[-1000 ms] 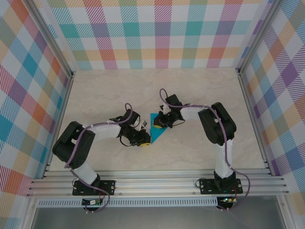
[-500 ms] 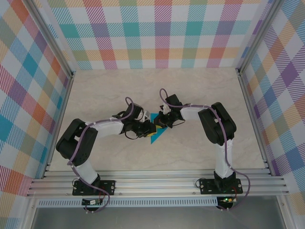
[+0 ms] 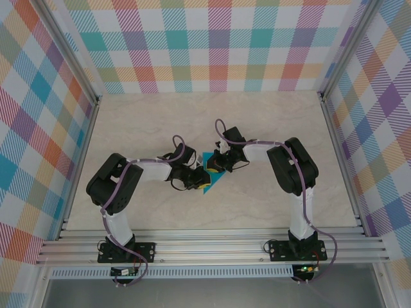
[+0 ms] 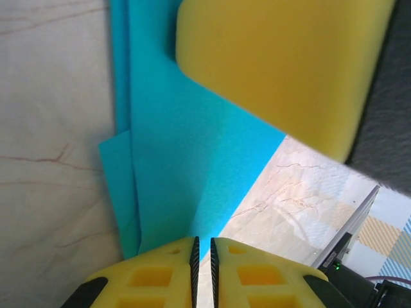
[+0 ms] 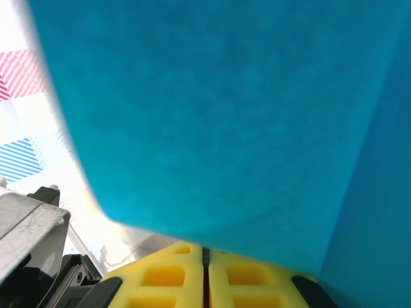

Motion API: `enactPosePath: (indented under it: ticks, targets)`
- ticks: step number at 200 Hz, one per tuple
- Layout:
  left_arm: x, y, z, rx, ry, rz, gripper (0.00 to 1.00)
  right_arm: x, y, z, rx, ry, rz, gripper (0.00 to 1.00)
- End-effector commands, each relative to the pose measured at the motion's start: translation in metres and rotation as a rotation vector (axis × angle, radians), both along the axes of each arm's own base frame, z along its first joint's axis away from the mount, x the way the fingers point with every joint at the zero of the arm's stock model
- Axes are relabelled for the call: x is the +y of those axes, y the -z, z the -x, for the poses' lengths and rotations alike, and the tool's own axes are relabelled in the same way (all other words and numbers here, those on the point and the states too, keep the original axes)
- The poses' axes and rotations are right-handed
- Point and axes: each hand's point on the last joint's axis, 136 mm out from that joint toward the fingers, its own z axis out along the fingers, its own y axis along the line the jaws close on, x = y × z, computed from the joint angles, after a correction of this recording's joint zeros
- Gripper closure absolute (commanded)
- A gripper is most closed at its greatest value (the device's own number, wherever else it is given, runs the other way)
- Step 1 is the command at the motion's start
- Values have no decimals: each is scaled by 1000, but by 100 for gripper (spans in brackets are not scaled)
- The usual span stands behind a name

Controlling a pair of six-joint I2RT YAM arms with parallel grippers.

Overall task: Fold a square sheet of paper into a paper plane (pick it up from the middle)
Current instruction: Fourth fold the wing at the center of the table.

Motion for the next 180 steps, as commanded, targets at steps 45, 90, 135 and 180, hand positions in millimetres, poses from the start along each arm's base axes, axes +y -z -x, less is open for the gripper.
enactPosePath:
  ticks: [45,90,135,180]
  targets:
    - [34,31,54,113,69,-120,86,-32,62,20,97,26,201,92]
    - [37,36,71,154,112,-119,86,-32,64,22,103,26,204,92]
    - [42,31,78,161,139,-143,86,-32,63,21,102,27,202,92]
    - [45,19,81,153,155,-151,86,-33,64,22,104,27,204,92]
